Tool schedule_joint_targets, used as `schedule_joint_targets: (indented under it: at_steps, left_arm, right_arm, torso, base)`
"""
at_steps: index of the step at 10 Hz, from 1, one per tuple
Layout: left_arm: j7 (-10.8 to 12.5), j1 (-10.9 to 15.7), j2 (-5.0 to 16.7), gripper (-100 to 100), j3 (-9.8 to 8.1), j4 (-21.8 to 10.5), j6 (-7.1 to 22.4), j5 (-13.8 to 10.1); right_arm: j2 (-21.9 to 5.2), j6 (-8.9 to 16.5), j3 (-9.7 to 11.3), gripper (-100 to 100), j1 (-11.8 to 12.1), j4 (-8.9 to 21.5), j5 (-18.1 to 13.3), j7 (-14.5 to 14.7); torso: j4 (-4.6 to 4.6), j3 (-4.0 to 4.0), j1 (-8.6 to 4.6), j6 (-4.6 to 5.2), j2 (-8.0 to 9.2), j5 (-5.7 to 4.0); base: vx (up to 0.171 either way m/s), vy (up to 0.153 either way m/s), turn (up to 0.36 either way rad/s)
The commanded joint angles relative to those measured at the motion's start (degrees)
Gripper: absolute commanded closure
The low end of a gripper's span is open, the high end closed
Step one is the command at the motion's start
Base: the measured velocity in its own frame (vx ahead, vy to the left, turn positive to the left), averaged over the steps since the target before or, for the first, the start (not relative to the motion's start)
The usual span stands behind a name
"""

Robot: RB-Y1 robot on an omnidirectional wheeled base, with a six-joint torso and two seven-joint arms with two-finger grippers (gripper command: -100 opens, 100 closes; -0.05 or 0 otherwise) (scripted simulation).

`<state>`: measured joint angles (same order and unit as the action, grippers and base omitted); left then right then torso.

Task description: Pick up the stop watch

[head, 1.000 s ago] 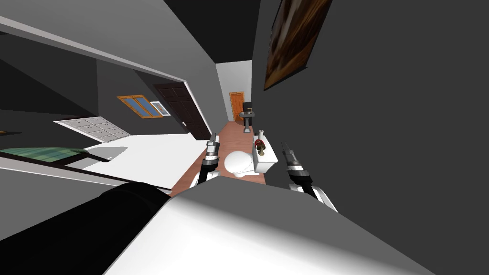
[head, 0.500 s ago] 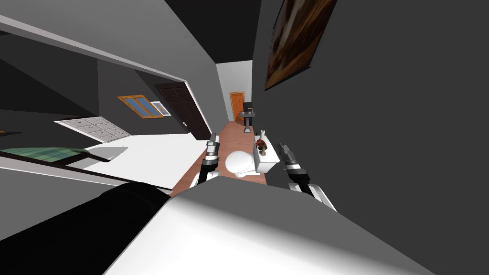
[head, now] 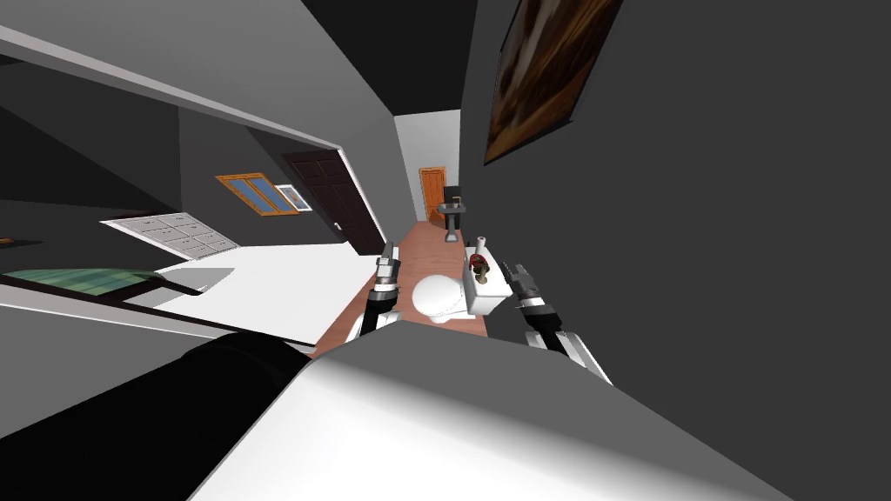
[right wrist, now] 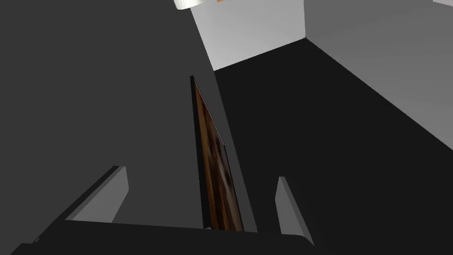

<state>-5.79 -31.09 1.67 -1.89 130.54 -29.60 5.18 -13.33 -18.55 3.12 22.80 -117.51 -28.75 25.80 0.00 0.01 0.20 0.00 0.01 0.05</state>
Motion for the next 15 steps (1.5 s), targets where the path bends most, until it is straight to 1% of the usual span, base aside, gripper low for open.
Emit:
schedule_joint_targets:
  at_steps: [1, 2, 3, 4, 5, 6, 7, 8, 9, 10, 11, 12, 13, 14, 15]
  left_arm:
    - [0.0, 0.0, 0.0, 0, 0.0, 0.0, 0.0, 0.0]
    - [0.0, 0.0, 0.0, 0, 0.0, 0.0, 0.0, 0.0]
    - [0.0, 0.0, 0.0, 0, 0.0, 0.0, 0.0, 0.0]
    - [0.0, 0.0, 0.0, 0, 0.0, 0.0, 0.0, 0.0]
    - [0.0, 0.0, 0.0, 0, 0.0, 0.0, 0.0, 0.0]
    - [0.0, 0.0, 0.0, 0, 0.0, 0.0, 0.0, 0.0]
    - [0.0, 0.0, 0.0, 0, 0.0, 0.0, 0.0, 0.0]
    - [0.0, 0.0, 0.0, 0, 0.0, 0.0, 0.0, 0.0]
    - [0.0, 0.0, 0.0, 0, 0.0, 0.0, 0.0, 0.0]
    - [0.0, 0.0, 0.0, 0, 0.0, 0.0, 0.0, 0.0]
    - [0.0, 0.0, 0.0, 0, 0.0, 0.0, 0.0, 0.0]
    - [0.0, 0.0, 0.0, 0, 0.0, 0.0, 0.0, 0.0]
    - [0.0, 0.0, 0.0, 0, 0.0, 0.0, 0.0, 0.0]
    - [0.0, 0.0, 0.0, 0, 0.0, 0.0, 0.0, 0.0]
    - [0.0, 0.0, 0.0, 0, 0.0, 0.0, 0.0, 0.0]
  right_arm:
    - [0.08, 0.51, 0.18, -100, -0.5, 0.55, -2.02, 2.62]
    - [-0.23, 1.11, 0.14, -100, -1.18, 1.37, -4.14, 4.39]
    - [-0.23, 1.11, 0.14, -100, -1.18, 1.37, -4.48, 5.22]
    - [-0.59, 1.73, 0.11, -100, -1.88, 2.25, -6.83, 7.3]
    - [-0.59, 1.73, 0.11, -100, -1.88, 2.25, -6.96, 7.86]
    - [-0.98, 2.36, 0.06, -100, -2.6, 3.2, -9.36, 10.04]
    - [-0.98, 2.36, 0.06, -100, -2.6, 3.2, -9.46, 10.51]
    - [-1.41, 3.01, 0.02, -100, -3.33, 4.21, -11.94, 12.81]
    - [-1.41, 3.01, 0.02, -100, -3.33, 4.21, -11.97, 13.18]
    - [-1.88, 3.67, -0.03, -100, -4.08, 5.29, -14.48, 15.5]
    - [-1.88, 3.67, -0.03, -100, -4.08, 5.29, -14.48, 15.85]
    - [-2.39, 4.34, -0.07, -100, -4.84, 6.42, -16.99, 18.13]
    - [-2.39, 4.34, -0.07, -100, -4.84, 6.42, -16.99, 18.52]
    - [-2.93, 5.01, -0.12, -100, -5.61, 7.59, -19.49, 20.78]
    - [-2.93, 5.01, -0.12, -100, -5.61, 7.59, -19.49, 21.18]
  torso:
    - [0.0, 0.0, 0.0, 0.0, 0.0, 0.0]
    - [0.0, 0.0, -0.03, 0.0, -0.01, 0.0]
    - [0.0, -0.01, -0.05, 0.0, -0.02, -0.01]
    - [0.0, -0.01, -0.08, 0.01, -0.01, -0.01]
    - [0.0, 0.0, -0.06, 0.0, 0.0, -0.01]
    - [0.0, 0.0, -0.08, 0.01, 0.01, -0.01]
    - [0.0, -0.01, -0.07, 0.0, -0.02, -0.01]
    - [0.0, -0.01, -0.08, 0.01, -0.01, -0.01]
    - [0.0, 0.01, -0.07, 0.01, 0.01, -0.01]
    - [0.0, 0.0, -0.08, 0.01, 0.0, -0.01]
    - [0.0, -0.01, -0.05, 0.0, -0.02, -0.01]
    - [0.0, -0.01, -0.08, 0.01, -0.01, -0.01]
    - [0.0, 0.0, -0.07, 0.0, 0.0, -0.01]
    - [0.0, 0.0, -0.09, 0.01, 0.0, -0.01]
    - [0.0, 0.0, -0.07, 0.01, -0.01, -0.01]
  base:
    - [-0.004, 0.044, -0.003]
    - [0.0, 0.039, 0.002]
    - [-0.002, 0.032, 0.001]
    - [-0.01, 0.039, 0.001]
    - [-0.007, 0.032, -0.001]
    - [0.002, 0.036, 0.001]
    - [-0.002, 0.033, 0.0]
    - [-0.011, 0.037, 0.002]
    - [-0.006, 0.033, -0.001]
    - [0.0, 0.042, 0.001]
    - [-0.002, 0.035, -0.001]
    - [-0.009, 0.037, 0.001]
    - [-0.004, 0.034, 0.0]
    - [-0.002, 0.039, 0.0]
    - [-0.006, 0.036, 0.0]
